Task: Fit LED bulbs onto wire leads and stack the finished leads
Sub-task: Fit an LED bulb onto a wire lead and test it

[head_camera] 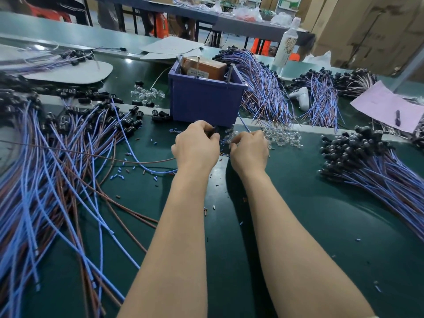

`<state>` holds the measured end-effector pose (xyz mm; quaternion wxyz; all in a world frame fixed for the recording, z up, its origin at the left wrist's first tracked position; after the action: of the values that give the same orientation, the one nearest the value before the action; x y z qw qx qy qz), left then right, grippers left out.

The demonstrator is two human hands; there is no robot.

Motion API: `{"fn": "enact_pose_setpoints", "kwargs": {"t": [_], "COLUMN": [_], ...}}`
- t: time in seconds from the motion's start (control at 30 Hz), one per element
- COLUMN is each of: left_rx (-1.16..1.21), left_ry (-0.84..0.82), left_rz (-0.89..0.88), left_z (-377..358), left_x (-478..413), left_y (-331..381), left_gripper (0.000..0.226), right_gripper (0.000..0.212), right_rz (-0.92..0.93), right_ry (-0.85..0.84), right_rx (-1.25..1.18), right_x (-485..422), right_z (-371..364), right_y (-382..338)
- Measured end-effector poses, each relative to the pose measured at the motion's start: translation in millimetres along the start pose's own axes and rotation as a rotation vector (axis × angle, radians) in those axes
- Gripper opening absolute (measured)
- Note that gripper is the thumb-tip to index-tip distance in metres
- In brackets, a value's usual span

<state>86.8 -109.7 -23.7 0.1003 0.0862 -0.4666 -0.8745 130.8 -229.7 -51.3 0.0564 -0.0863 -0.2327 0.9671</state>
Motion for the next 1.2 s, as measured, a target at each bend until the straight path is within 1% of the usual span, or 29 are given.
{"fn": "enact_pose_setpoints", "kwargs": {"t": [0.07,0.1,0.13,0.2,0.3,0.33,0.37,0.5,0.63,0.73,0.9,1.07,1.2], "left_rx": [0.024,0.035,0.044,0.065,0.099,0.111,0.123,0.136,0.126,0.117,0.105,0.077,0.000], "left_ry": [-0.009,-0.019,-0.034,-0.075,-0.140,-0.162,-0.182,-0.231,-0.241,-0.244,-0.241,-0.238,-0.223], "left_rz": [-0.049,-0.070,-0.087,-0.118,-0.159,-0.169,-0.179,-0.220,-0.230,-0.238,-0.240,-0.249,-0.283], "left_z": [-1,-2,-4,-7,-10,-10,-11,-13,-15,-16,-18,-18,-18], "left_x": [1,1,1,2,3,4,4,6,6,6,6,6,8], "left_y": [3,4,5,7,8,9,9,10,10,11,10,9,11], "left_gripper": [0.020,0.020,0.020,0.017,0.013,0.012,0.011,0.011,0.012,0.012,0.012,0.012,0.014], "right_gripper": [0.020,0.018,0.016,0.015,0.016,0.015,0.015,0.018,0.018,0.020,0.012,0.010,0.009], "right_rz": [0.036,0.060,0.080,0.102,0.127,0.145,0.165,0.244,0.304,0.315,0.321,0.337,0.348], "right_ry": [0.030,0.056,0.077,0.083,0.000,-0.027,-0.040,0.006,0.007,0.016,0.047,0.082,0.114], "right_rx": [-0.018,-0.086,-0.211,-0.558,-1.037,-1.124,-1.158,-1.138,-1.011,-0.905,-0.778,-0.681,-0.603], "right_x": [2,3,4,8,14,17,20,30,32,33,33,35,37], "right_z": [4,8,14,27,40,42,43,44,45,43,41,43,43], "right_y": [-2,-2,-1,5,15,16,16,18,16,16,16,15,12]}}
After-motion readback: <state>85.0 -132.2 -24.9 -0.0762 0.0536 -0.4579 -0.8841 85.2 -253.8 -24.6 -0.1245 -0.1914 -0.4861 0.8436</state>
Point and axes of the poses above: each hand's wrist, its own x-axis away from the middle knuckle, its own z-axis out of the back of the hand, y = z × x, the point moved 3 cm from there along -x, towards the middle knuckle, and after that the axes turned 6 degrees about -y, right-handed, at the moved point
